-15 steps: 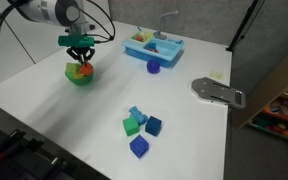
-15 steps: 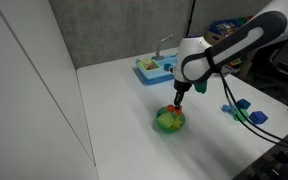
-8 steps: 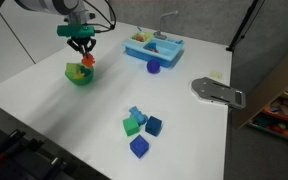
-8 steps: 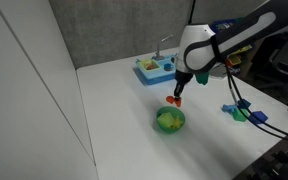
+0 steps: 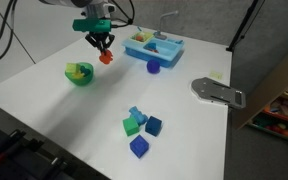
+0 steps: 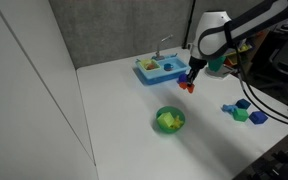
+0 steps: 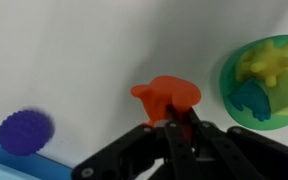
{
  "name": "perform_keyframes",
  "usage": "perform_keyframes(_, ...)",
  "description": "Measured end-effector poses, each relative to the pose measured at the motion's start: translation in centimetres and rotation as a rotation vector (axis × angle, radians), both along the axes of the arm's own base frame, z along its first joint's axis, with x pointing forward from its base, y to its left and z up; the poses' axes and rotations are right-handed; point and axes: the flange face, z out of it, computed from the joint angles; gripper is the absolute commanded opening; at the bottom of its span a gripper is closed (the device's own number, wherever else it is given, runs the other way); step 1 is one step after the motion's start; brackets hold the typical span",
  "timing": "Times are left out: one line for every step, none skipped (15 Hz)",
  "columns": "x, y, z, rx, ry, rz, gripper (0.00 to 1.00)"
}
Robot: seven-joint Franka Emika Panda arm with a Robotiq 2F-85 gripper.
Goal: Remove the orange toy from the bowl and put it on the table
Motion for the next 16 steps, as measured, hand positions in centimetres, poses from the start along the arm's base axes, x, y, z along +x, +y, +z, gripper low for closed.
perform_keyframes(-0.1, -1.5, -0.3, -0.007, 0.006, -0.026, 0.06)
perform_keyframes(-0.4, -3.0, -0.7, -0.013, 0.015, -0.052, 0.05)
perform_keyframes(-0.8, -4.5, -1.1, -0.019, 0.026, -0.077, 0.06)
perform_keyframes(-1.3, -6.1, -1.7, -0.025, 0.041, -0.103, 0.05)
perform_keyframes(-2.0, -7.6, -2.4, -0.028, 0.058, -0.128, 0.05)
perform_keyframes(-2.8, -9.1, -3.1, -0.028, 0.077, -0.155, 0.06)
perform_keyframes(-3.6, -10.5, -3.8, -0.027, 0.097, -0.181, 0.05)
perform_keyframes(-4.5, -11.8, -4.6, -0.026, 0.118, -0.206, 0.06)
perform_keyframes(-5.5, -13.0, -5.4, -0.024, 0.139, -0.230, 0.05)
perform_keyframes(-6.4, -14.0, -6.2, -0.021, 0.161, -0.252, 0.06)
perform_keyframes(-7.4, -14.8, -7.0, -0.018, 0.180, -0.270, 0.05)
perform_keyframes(-8.2, -15.5, -7.6, -0.016, 0.194, -0.284, 0.05)
perform_keyframes(-8.9, -15.9, -8.3, -0.015, 0.207, -0.292, 0.05)
perform_keyframes(-9.6, -16.1, -8.9, -0.015, 0.217, -0.297, 0.05)
perform_keyframes(-10.2, -16.1, -9.5, -0.015, 0.223, -0.299, 0.05)
perform_keyframes(-10.6, -16.0, -10.0, -0.015, 0.225, -0.299, 0.05)
